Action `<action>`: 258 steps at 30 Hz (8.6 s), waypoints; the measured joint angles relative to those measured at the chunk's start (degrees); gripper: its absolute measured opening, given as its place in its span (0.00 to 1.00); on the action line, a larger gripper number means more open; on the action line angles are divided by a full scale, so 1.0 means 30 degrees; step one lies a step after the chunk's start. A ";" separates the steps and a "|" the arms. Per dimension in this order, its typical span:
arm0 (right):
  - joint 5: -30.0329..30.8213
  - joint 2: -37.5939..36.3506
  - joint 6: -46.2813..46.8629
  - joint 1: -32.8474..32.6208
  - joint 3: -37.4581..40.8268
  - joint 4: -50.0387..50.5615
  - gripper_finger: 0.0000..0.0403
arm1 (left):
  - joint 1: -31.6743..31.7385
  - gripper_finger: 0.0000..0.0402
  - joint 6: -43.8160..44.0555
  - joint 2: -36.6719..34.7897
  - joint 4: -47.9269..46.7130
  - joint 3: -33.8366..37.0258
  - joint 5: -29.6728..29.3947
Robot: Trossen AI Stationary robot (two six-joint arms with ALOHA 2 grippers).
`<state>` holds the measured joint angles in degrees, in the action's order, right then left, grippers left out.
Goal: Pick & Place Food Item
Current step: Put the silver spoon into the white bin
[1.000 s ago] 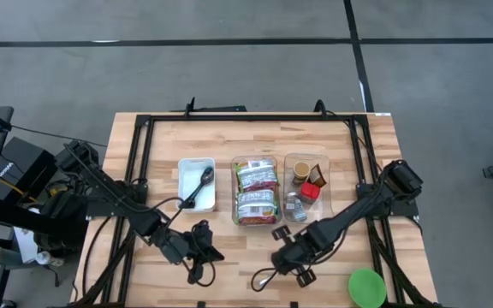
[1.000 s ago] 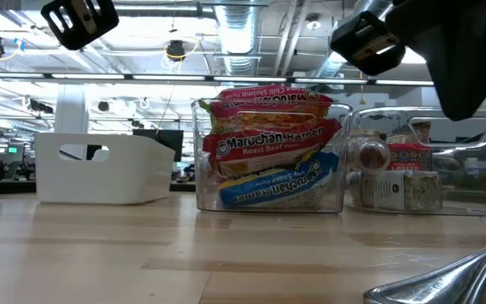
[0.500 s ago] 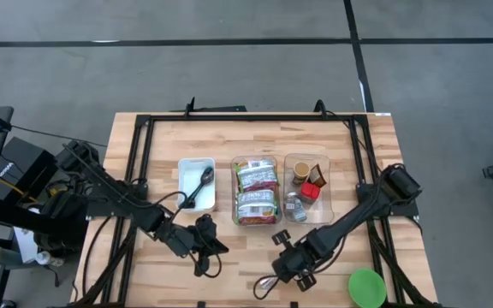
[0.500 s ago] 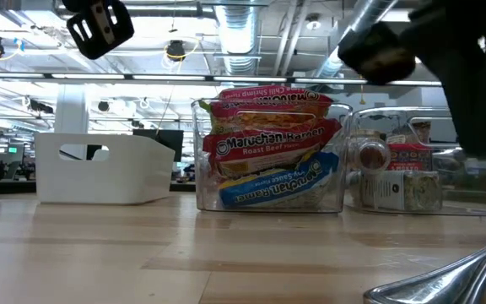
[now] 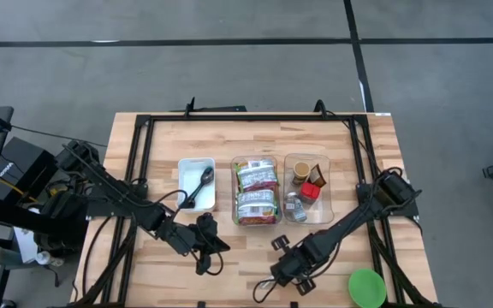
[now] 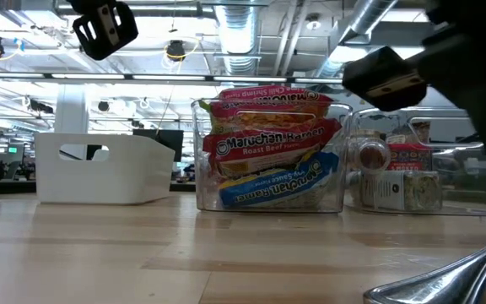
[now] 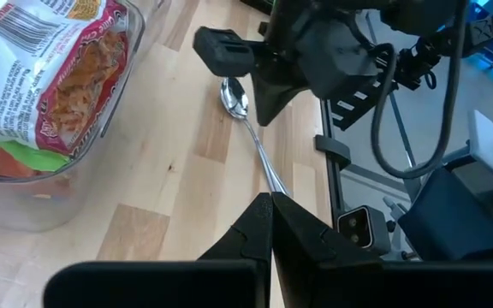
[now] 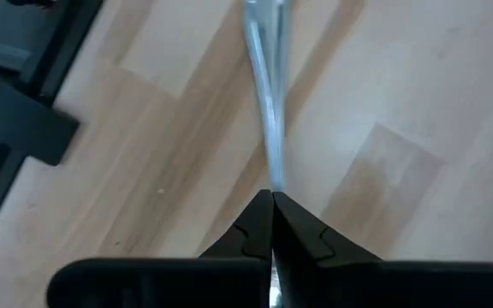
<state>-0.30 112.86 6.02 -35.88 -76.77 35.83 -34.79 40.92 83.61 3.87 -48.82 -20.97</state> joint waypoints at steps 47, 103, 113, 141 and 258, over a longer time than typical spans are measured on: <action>0.0160 0.1384 -0.0153 0.0014 -0.0036 0.0264 0.14 | 0.0000 0.00 0.0001 0.0000 0.0006 0.0003 0.0000; 1.0853 0.1450 0.9822 0.0517 -1.1931 1.8029 0.01 | 0.2988 0.00 0.3661 -0.0402 0.3494 0.0022 0.0007; 1.1591 0.1450 1.1510 0.0517 -1.1956 1.7954 0.01 | 0.4891 0.00 0.3608 -0.3302 -0.0246 0.0022 0.0003; 1.2390 0.1450 0.9785 0.1670 -1.1956 1.5935 0.01 | 0.6047 0.06 0.4849 -0.5064 0.3703 0.3381 0.3199; 1.2063 0.1443 -0.5757 0.4500 -1.1963 0.9743 0.13 | 0.6054 0.01 0.5021 -0.4699 0.0557 0.3395 0.3759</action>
<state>35.89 117.19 -11.25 -22.38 -112.66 65.06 -16.62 55.99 69.52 5.55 -38.63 -9.69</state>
